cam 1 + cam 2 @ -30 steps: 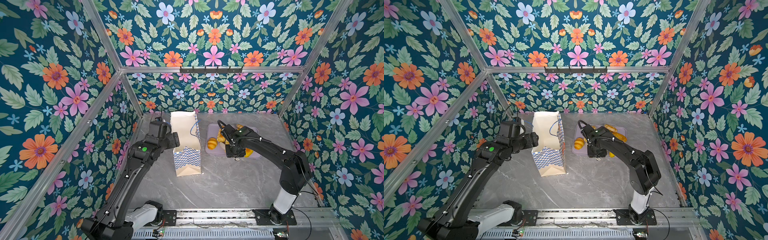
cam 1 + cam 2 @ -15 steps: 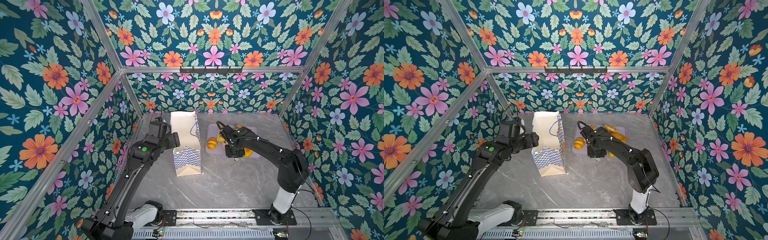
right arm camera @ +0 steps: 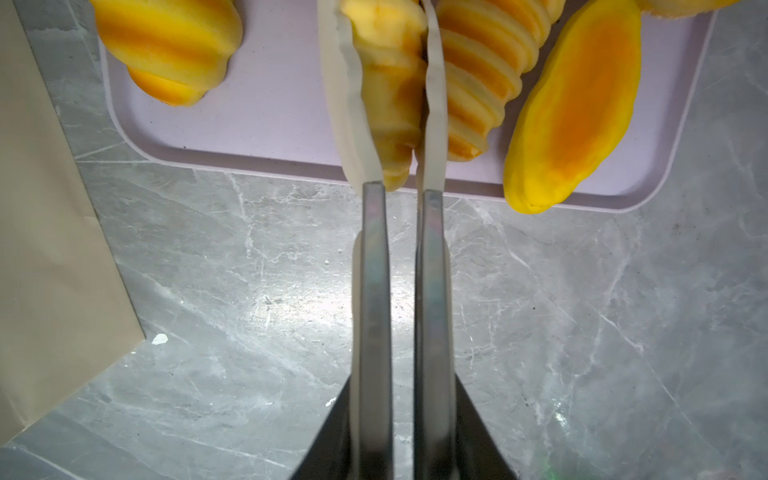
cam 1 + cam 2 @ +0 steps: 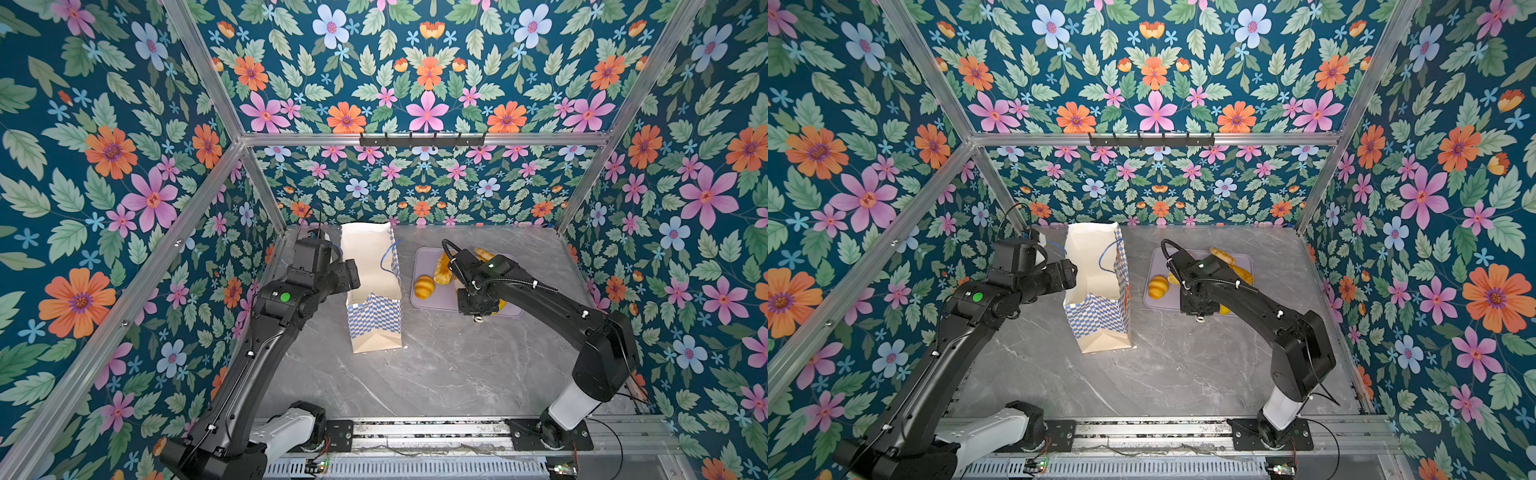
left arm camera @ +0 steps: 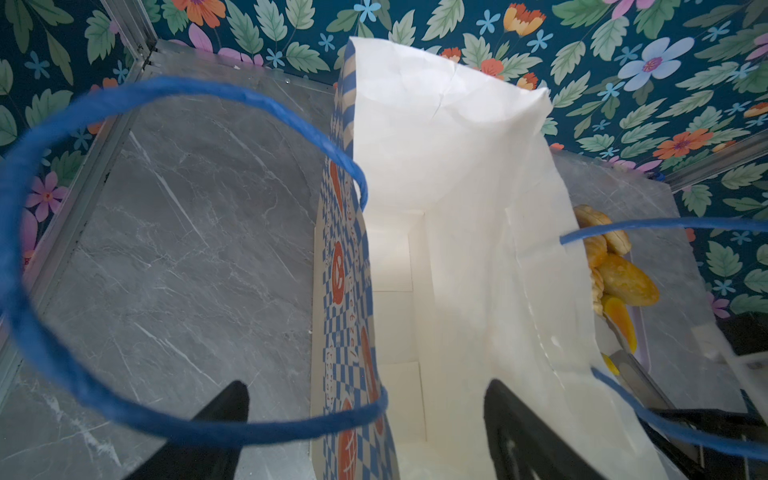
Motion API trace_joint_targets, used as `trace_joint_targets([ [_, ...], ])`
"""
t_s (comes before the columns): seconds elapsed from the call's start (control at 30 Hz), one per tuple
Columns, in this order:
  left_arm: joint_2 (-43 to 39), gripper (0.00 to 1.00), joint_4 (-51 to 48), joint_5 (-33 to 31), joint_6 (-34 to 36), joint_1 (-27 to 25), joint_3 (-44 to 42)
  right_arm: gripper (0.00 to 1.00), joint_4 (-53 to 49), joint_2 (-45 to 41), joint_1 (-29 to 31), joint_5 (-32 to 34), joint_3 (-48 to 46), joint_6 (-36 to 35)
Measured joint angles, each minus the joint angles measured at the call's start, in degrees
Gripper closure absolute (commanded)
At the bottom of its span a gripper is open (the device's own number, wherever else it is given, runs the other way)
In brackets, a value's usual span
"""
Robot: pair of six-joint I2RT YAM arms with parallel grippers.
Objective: Place the fake bread into the paper bag
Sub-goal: 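Lower the tongs and pinch a spiral bread with the right gripper, then lift the pinched spiral bread and swing it toward the paper bag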
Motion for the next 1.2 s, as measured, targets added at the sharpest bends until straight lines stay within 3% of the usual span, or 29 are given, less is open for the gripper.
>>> trace_joint_targets([
  [0.27,1.22,0.15,-0.79,0.07,0.02,0.42,2.4,0.73,-0.24,-7.74,0.0,-0.37,-2.1,0.7],
  [0.6,4.07,0.3,-1.31,1.22,0.2,1.38,1.2,0.75,0.42,-18.23,0.0,-3.23,-0.02,-0.15],
  [0.83,4.33,0.51,-0.68,2.78,0.15,1.6,-1.38,0.76,-0.02,-21.0,0.0,-6.64,6.88,-1.57],
  [1.2,2.99,0.8,2.29,5.77,-1.07,1.6,-4.24,0.76,4.79,-19.87,0.02,-20.41,16.28,-1.86],
])
